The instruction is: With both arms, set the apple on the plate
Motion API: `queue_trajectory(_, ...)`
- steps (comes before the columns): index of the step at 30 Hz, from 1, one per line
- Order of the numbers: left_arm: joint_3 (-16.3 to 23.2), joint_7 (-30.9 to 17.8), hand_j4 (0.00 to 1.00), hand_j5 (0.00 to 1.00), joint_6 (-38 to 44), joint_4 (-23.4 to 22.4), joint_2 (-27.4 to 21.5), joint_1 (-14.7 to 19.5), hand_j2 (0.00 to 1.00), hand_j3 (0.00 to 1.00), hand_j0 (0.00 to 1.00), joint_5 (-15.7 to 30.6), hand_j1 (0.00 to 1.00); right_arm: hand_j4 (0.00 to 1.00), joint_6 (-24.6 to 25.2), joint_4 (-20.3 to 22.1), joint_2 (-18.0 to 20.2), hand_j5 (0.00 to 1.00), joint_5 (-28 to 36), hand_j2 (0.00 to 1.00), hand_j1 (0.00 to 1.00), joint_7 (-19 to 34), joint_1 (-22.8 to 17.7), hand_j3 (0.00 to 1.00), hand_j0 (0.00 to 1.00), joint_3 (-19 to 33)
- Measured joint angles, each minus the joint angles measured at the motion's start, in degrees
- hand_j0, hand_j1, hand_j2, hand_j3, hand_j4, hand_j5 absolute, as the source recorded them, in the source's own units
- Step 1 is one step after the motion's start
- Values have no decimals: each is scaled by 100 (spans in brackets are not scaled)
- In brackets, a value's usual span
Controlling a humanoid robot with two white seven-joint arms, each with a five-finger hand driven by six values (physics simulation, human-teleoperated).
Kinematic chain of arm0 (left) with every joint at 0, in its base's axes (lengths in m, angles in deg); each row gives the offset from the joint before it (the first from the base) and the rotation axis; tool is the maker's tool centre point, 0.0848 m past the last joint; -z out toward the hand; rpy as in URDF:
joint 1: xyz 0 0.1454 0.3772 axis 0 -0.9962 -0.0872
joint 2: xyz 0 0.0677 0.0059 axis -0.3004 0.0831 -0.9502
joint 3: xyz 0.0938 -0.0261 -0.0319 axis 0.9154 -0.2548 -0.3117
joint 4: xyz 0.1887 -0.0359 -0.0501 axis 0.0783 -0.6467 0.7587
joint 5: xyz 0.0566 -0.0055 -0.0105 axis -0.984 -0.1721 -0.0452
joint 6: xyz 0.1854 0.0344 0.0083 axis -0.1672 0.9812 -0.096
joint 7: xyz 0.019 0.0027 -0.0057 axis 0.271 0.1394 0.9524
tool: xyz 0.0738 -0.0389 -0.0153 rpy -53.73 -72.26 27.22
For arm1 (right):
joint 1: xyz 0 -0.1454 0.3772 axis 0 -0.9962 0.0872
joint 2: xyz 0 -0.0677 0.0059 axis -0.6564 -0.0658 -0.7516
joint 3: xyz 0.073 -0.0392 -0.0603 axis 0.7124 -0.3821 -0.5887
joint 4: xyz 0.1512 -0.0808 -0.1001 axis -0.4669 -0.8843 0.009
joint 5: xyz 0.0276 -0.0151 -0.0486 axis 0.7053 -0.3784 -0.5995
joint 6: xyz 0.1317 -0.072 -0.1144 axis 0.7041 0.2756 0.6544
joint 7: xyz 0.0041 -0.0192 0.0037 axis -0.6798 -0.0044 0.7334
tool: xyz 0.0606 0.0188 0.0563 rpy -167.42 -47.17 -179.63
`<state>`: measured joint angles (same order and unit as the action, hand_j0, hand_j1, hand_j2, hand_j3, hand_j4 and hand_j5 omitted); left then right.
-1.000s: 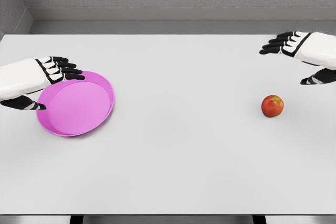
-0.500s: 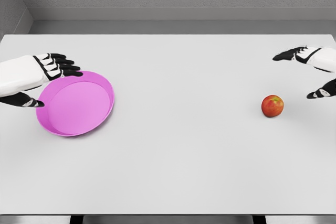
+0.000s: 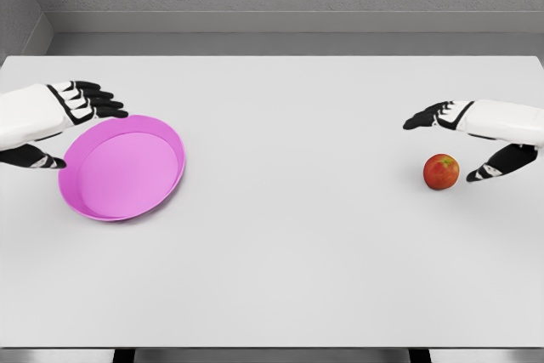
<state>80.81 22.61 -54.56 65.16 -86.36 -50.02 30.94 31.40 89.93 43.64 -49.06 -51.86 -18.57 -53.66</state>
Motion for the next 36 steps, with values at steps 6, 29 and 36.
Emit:
queue_trajectory(6,49,-10,100,100,0,10,26,26,100,100,100,-9,100,100,-1,-38,-219,100,-55,100,100,3,9,100,100,-3)
queue_trajectory(29,136,-10,100,100,0,24,55,70,100,100,100,-14,100,98,2,-964,-363,98,-78,98,98,2,35,98,98,-514)
queue_trajectory(36,137,-10,100,100,0,11,59,79,100,100,100,-20,100,98,1,-1406,-605,98,-235,98,98,2,123,98,98,-648)
